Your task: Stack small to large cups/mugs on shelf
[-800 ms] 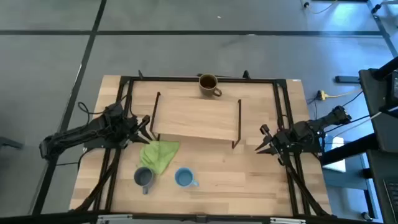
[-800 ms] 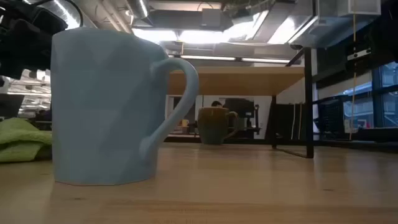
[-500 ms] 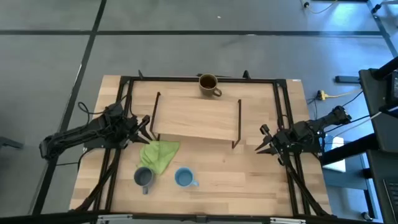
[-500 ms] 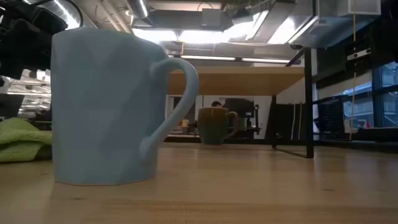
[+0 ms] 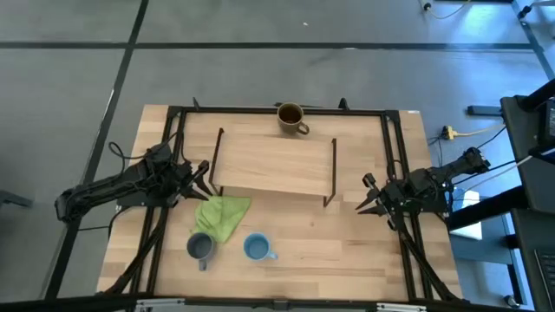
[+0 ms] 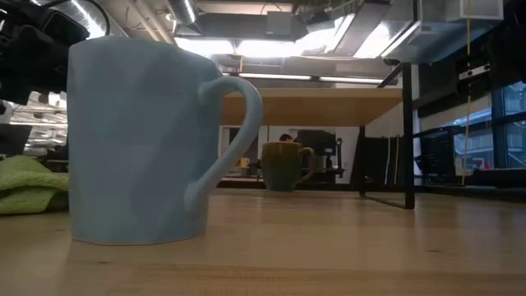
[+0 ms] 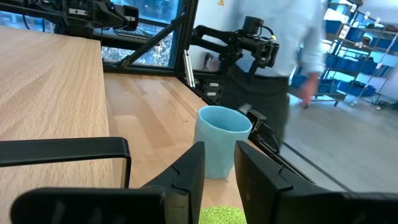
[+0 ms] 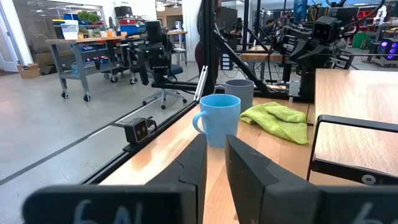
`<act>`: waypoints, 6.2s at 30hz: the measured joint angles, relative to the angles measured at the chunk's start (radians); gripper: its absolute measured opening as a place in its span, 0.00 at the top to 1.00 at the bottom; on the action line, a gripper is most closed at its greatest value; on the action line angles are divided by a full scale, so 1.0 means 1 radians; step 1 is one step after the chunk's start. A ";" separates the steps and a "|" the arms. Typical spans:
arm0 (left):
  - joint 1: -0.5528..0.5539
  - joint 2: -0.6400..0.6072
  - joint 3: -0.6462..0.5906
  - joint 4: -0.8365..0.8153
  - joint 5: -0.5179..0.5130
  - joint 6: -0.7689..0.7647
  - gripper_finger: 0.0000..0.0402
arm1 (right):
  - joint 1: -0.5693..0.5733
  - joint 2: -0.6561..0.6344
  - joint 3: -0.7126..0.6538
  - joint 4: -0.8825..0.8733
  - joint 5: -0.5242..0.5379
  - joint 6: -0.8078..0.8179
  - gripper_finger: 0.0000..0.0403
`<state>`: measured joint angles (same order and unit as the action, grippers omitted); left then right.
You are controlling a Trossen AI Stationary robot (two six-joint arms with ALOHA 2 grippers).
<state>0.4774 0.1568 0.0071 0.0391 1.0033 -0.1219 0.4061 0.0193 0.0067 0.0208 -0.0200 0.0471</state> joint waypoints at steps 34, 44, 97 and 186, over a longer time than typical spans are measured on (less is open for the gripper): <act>0.000 0.000 0.000 0.000 0.000 0.000 0.79 | 0.000 0.000 0.000 0.011 0.001 -0.184 0.85; 0.000 0.000 0.000 0.000 0.000 0.000 0.79 | 0.000 0.000 0.000 0.048 -0.001 -0.006 0.85; 0.000 0.000 0.000 0.000 0.000 0.000 0.79 | 0.000 0.000 0.000 0.419 0.384 0.262 0.85; 0.000 0.000 0.000 0.000 0.000 0.000 0.79 | -1.088 2.169 2.032 -1.118 -0.052 0.271 0.60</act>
<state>0.4774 0.1570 0.0071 0.0393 1.0031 -0.1219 -0.6823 2.1882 2.0384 -1.0968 -0.0719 0.3176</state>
